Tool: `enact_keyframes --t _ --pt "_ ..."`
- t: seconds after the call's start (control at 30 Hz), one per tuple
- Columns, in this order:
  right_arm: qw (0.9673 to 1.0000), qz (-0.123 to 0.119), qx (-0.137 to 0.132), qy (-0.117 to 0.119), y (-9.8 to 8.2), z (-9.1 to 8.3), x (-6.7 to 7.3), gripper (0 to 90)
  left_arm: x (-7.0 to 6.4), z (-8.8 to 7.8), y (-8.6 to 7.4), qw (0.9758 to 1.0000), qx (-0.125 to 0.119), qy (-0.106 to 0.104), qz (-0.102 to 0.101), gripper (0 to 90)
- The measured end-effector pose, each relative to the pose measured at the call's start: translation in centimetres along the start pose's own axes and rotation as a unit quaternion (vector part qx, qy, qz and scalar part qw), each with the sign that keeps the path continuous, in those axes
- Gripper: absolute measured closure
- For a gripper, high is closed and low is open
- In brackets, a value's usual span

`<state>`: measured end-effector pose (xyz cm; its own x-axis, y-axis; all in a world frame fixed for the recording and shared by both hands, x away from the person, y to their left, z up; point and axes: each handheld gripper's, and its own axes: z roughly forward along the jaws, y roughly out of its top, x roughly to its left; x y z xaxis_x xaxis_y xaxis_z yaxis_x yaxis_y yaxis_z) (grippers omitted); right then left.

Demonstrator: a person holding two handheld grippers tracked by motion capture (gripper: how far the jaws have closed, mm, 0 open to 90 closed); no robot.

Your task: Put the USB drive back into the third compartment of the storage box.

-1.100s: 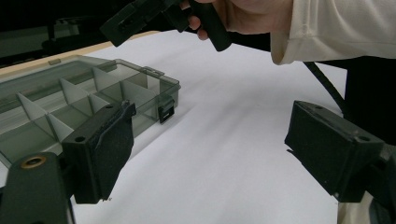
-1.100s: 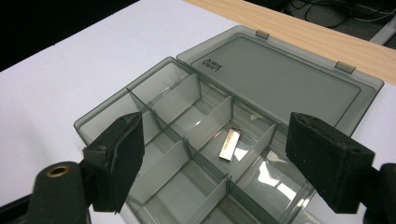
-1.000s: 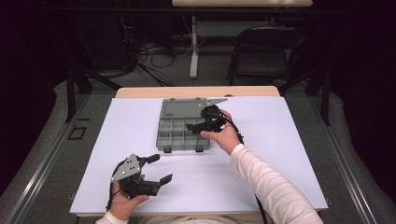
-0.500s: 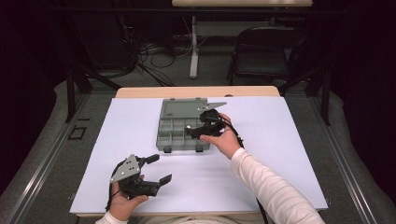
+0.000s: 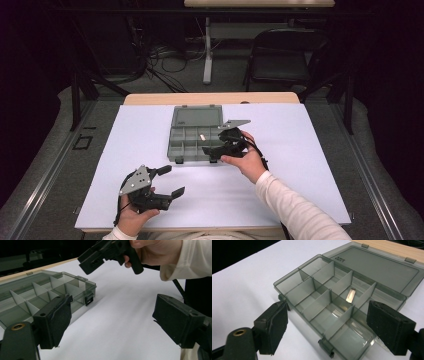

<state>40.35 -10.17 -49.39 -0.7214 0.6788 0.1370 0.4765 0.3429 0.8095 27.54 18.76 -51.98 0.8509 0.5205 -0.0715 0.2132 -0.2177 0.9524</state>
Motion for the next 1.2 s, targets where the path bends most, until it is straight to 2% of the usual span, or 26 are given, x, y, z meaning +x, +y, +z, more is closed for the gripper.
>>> enact_keyframes --t 0.1,0.4,0.8,0.93,1.2 --pt "1.0000 -0.006 -0.006 -0.002 -0.8 -0.8 0.3 17.4 0.0 0.1 0.0 1.0000 -0.001 -0.001 0.001 14.8" --pt "0.9996 0.002 -0.027 0.000 -3.3 -3.6 0.8 17.4 0.0 0.1 0.0 1.0000 0.001 0.002 0.000 14.8" --pt "0.9986 -0.007 -0.043 -0.029 -6.3 -6.9 0.9 17.4 0.0 0.2 0.0 1.0000 0.000 0.004 0.000 14.8" --pt "0.9979 0.003 -0.052 -0.039 -7.5 -7.9 0.7 17.4 0.1 0.2 0.0 1.0000 0.001 0.005 -0.001 14.7" --pt "0.9971 0.015 -0.051 -0.054 -9.9 -9.3 0.1 17.4 0.2 0.2 0.0 1.0000 0.003 0.008 -0.002 14.8"
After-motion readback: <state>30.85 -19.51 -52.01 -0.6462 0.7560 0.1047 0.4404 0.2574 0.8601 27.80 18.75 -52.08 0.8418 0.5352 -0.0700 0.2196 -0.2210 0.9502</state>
